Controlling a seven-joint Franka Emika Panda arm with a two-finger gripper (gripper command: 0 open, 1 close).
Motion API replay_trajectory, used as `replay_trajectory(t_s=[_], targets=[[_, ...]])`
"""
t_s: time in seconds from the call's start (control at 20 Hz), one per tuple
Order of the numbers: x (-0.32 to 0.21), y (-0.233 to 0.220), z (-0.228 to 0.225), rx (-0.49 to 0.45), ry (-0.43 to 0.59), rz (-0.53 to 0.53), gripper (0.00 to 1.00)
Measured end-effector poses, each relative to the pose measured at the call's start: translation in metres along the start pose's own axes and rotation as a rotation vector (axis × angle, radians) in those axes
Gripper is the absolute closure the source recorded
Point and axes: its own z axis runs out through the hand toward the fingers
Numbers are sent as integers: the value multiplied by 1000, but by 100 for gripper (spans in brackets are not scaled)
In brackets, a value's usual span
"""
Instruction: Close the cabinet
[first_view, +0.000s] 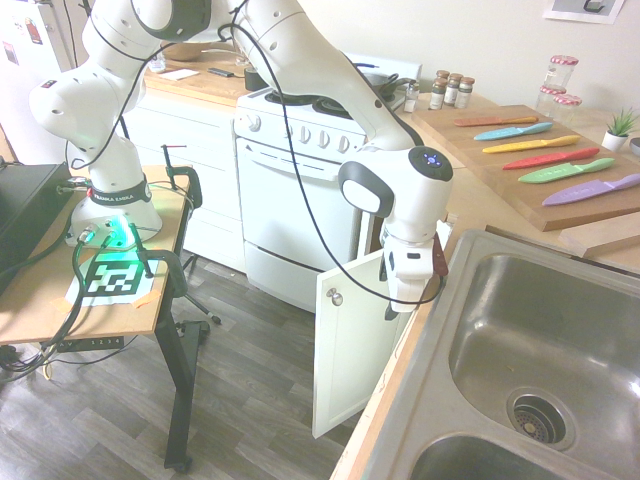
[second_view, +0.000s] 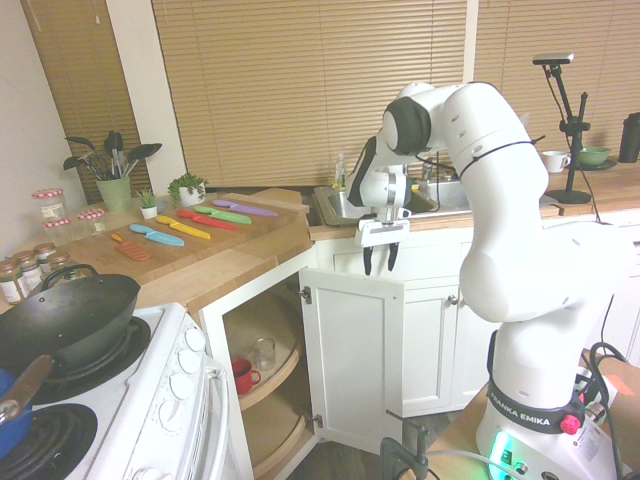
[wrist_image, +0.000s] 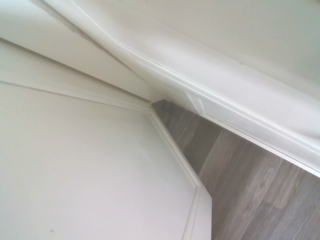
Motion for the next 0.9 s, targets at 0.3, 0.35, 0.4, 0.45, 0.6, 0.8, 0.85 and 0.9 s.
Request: replay_trajectory(t_s=[0.3, 0.35, 0.4, 0.45, 0.6, 0.8, 0.85, 0.9], targets=[[-1, -2, 5, 0, -5, -3, 100], [-1, -2, 5, 0, -5, -3, 100], [-1, -2, 5, 0, -5, -3, 100], [-1, -2, 5, 0, -5, -3, 100], [-1, -2, 5, 0, -5, -4, 100], [0, -2, 5, 0, -5, -5, 100], [-1, -2, 5, 0, -5, -6, 100], [-1, -2, 5, 0, -5, -7, 100]])
